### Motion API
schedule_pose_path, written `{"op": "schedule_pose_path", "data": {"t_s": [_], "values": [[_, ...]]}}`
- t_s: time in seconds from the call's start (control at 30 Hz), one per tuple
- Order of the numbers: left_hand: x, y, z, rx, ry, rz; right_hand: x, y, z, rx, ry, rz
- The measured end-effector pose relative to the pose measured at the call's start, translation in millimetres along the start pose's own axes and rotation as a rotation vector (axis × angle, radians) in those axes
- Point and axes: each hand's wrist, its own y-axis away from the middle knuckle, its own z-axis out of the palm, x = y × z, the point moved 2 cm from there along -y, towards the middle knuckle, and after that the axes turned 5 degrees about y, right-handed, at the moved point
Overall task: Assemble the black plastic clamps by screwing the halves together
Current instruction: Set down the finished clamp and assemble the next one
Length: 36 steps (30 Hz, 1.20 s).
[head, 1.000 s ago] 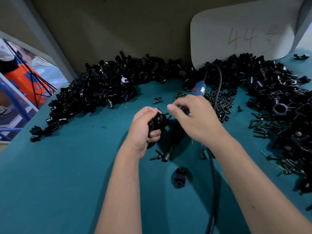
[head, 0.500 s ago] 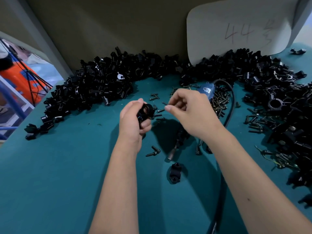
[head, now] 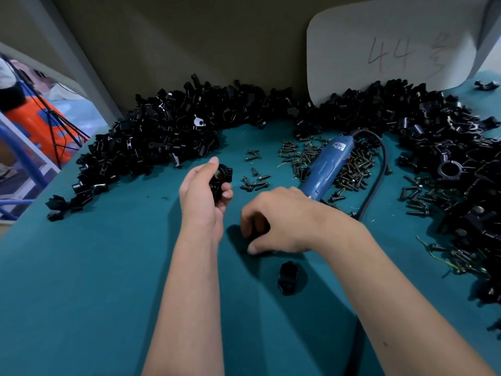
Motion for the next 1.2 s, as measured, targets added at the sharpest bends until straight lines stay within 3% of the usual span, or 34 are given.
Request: {"op": "schedule_pose_path", "data": {"t_s": [0.17,0.23,0.3,0.47,0.57,0.9,1.2], "values": [[-0.1,-2.2,-3.8,0.015,-0.013,-0.048,-3.8,-1.2,4.8,-0.088,-0.026,-0.048],[-0.9,-2.2,-3.8,-0.015,-0.033,-0.068,-0.1,1.1,-0.2,-0.052,-0.131,-0.059],[-1.5,-2.1,-2.5,-0.071,-0.066,-0.087,14.8,5.9,-11.4,0.098,-0.332,-0.036],[-3.8,1.9,3.9,-0.257,-0.138,-0.083,69.4,22.8,-27.8,0.659,-0.728,0.173],[-5.6,4.1,8.0,-0.340,-0.187,-0.070,80.1,21.8,-22.0,0.796,-0.822,0.225],[-10.5,11.6,17.6,-0.468,-0.259,-0.073,62.4,6.6,-10.4,0.649,-0.929,0.039],[-11.9,13.4,18.6,-0.562,-0.194,-0.111,64.0,7.6,-9.3,0.590,-0.913,-0.001]]}}
